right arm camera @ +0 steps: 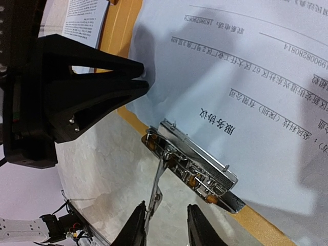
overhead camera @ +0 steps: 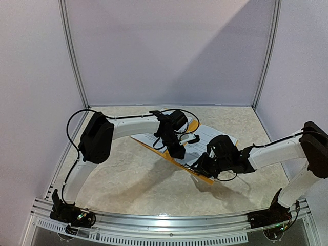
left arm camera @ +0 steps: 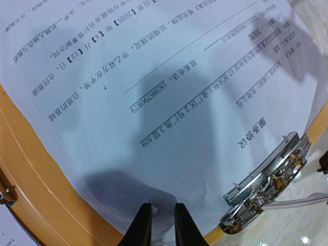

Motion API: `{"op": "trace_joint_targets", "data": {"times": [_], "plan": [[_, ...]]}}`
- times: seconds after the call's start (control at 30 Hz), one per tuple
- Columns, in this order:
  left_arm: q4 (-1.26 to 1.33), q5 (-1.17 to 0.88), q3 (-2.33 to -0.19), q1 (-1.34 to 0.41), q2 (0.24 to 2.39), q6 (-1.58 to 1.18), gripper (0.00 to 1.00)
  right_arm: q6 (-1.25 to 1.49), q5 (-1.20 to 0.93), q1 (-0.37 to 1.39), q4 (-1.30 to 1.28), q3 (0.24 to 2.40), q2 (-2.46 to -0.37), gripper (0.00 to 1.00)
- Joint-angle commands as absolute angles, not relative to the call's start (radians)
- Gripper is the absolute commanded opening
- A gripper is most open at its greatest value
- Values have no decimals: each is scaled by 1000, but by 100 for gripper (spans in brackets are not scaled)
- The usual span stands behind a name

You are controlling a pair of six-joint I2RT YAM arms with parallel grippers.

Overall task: Put the files into the folder
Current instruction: Clamp the file in the folder with some files.

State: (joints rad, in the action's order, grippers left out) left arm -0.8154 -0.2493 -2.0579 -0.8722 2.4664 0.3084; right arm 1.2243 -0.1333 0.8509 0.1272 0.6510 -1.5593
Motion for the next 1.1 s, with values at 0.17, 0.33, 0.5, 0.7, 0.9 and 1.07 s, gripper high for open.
{"op": "trace_joint_targets", "data": {"times": [0.17, 0.33, 0.5, 0.7, 0.9, 1.07], "plan": [[-864, -225, -2027, -893, 2488, 324, 19, 1195, -99, 859, 29, 699, -1498, 30], [-865, -227, -2029, -893, 2488, 324, 19, 1198, -101, 860, 23, 698, -1493, 23], [-870, -229, -2030, -893, 2487, 326, 19, 1203, -87, 858, 2, 693, -1501, 18], [-872, -230, -2029, -894, 2487, 328, 19, 1204, -63, 858, -68, 696, -1506, 12], [-878, -224, -2027, -896, 2493, 335, 19, 1213, -51, 858, -51, 658, -1511, 7], [-882, -219, -2027, -897, 2490, 341, 19, 1213, -60, 858, -18, 650, -1554, 6]]}}
